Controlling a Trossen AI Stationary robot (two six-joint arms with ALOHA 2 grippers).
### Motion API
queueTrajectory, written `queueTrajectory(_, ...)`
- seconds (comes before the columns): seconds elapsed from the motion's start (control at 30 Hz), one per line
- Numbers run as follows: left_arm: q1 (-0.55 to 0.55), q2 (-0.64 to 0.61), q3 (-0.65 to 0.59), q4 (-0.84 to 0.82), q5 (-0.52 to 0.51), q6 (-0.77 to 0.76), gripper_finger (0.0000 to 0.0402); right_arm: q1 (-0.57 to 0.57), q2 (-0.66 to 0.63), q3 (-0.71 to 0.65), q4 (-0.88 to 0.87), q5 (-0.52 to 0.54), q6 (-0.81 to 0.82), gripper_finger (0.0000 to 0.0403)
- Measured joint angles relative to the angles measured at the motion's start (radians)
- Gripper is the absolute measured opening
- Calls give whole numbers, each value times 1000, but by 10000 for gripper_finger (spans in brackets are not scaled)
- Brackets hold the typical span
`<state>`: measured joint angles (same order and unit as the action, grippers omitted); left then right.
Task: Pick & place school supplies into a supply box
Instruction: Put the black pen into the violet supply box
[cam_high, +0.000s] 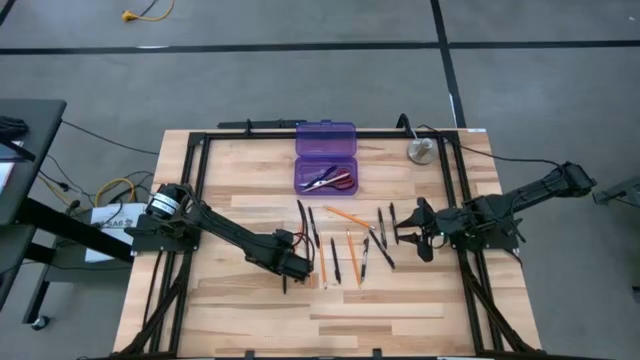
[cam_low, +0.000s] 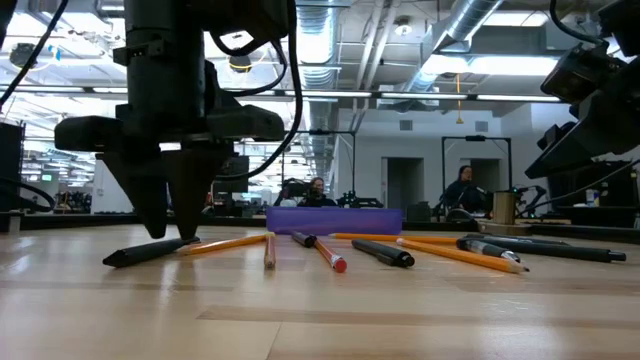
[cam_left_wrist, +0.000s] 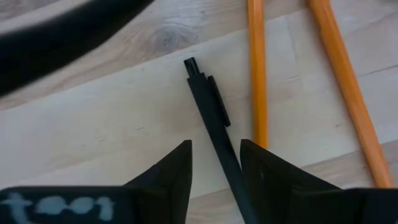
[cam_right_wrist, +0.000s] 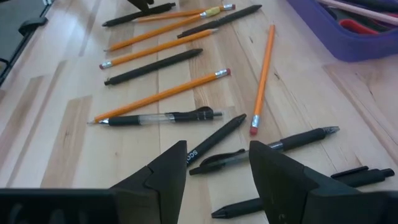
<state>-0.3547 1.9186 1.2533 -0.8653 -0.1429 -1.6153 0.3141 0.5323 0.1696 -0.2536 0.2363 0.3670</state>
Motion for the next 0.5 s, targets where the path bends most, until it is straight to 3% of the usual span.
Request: queueTrajectory(0.5,14,42,5,-11,16,8,123,0,0,0,0,-3,0,169)
